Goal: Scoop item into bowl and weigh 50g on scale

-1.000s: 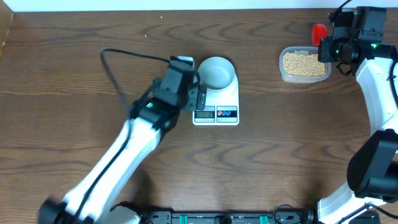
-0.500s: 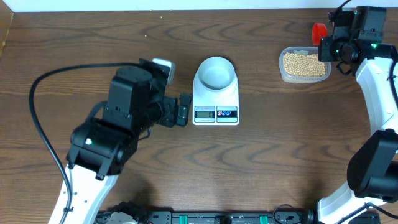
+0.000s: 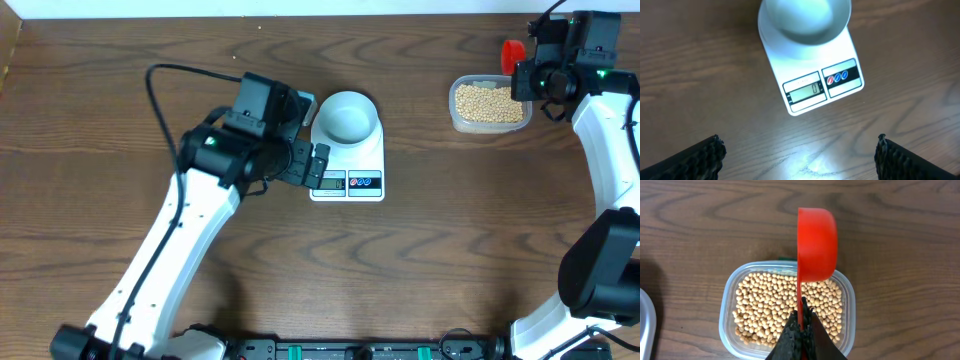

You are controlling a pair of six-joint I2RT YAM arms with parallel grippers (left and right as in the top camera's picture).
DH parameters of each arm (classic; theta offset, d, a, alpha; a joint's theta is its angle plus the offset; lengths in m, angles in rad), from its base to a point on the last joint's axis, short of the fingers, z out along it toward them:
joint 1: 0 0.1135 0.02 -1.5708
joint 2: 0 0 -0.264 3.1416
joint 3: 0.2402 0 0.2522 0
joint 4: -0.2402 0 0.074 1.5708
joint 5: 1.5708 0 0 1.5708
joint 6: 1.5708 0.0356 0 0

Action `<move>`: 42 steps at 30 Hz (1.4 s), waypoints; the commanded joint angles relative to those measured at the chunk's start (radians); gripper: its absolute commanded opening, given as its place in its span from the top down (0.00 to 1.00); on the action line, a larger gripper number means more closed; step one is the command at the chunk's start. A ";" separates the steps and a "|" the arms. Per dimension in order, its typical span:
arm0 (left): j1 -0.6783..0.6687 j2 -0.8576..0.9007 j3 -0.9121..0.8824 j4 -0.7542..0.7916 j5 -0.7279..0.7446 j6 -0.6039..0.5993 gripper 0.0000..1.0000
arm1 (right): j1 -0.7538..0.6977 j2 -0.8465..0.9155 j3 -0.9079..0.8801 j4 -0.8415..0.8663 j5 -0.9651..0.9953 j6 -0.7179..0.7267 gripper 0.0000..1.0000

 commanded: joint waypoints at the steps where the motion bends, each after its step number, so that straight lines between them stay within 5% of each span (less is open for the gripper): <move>1: 0.004 -0.004 0.008 -0.003 0.019 0.026 0.02 | -0.006 -0.017 0.016 0.000 -0.003 0.006 0.99; 17: 0.004 -0.172 0.008 -0.075 0.000 0.040 0.02 | -0.006 -0.017 0.016 -0.005 -0.003 0.006 0.99; 42: 0.004 -0.159 0.007 -0.074 0.001 0.040 0.02 | -0.005 -0.017 0.016 -0.013 -0.011 0.006 0.99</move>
